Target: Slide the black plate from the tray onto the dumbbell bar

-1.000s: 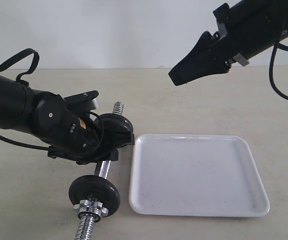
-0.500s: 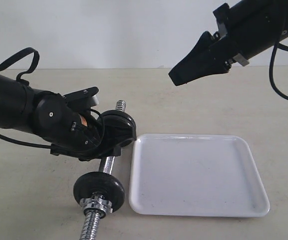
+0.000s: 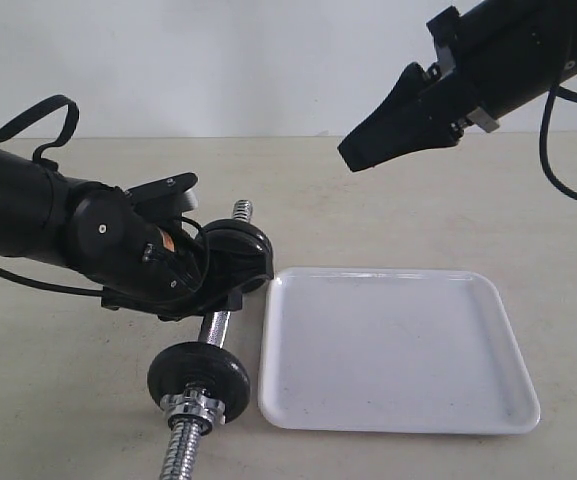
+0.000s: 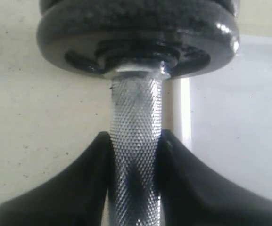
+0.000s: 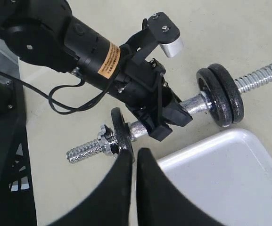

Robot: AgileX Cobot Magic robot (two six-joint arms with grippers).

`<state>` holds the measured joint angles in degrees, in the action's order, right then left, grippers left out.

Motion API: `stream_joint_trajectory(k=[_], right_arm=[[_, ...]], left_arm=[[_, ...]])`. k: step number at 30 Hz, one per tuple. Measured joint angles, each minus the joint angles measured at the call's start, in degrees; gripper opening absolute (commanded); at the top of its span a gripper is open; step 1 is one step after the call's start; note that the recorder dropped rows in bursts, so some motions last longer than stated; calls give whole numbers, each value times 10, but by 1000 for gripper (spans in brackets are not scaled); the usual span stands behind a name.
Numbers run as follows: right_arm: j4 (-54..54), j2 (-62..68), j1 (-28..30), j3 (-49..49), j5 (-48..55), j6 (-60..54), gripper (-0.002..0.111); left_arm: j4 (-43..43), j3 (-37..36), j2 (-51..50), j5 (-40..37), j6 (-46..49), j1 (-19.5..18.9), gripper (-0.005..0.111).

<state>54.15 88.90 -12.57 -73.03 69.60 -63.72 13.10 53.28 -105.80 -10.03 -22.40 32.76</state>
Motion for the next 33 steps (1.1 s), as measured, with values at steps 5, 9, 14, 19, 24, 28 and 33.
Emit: stream_joint_trajectory(k=[5,9,14,19,24,28,33], right_arm=[[-3,0,0,0,0,0,0],[-4,0,0,0,0,1,0],[-6,0,0,0,0,1,0],[-6,0,0,0,0,1,0],[-7,0,0,0,0,1,0],[-9,0,0,0,0,1,0],[-11,0,0,0,0,1,0]], left_arm=[[0,0,2,18,0,0,38],[0,13,15,138,-2,0,43],[0,18,23,180,-2,2,43],[0,18,22,180,-2,2,43],[0,18,22,183,-1,2,43],[0,18,36,191,38,2,31],[-2,18,110,186,170,2,4]])
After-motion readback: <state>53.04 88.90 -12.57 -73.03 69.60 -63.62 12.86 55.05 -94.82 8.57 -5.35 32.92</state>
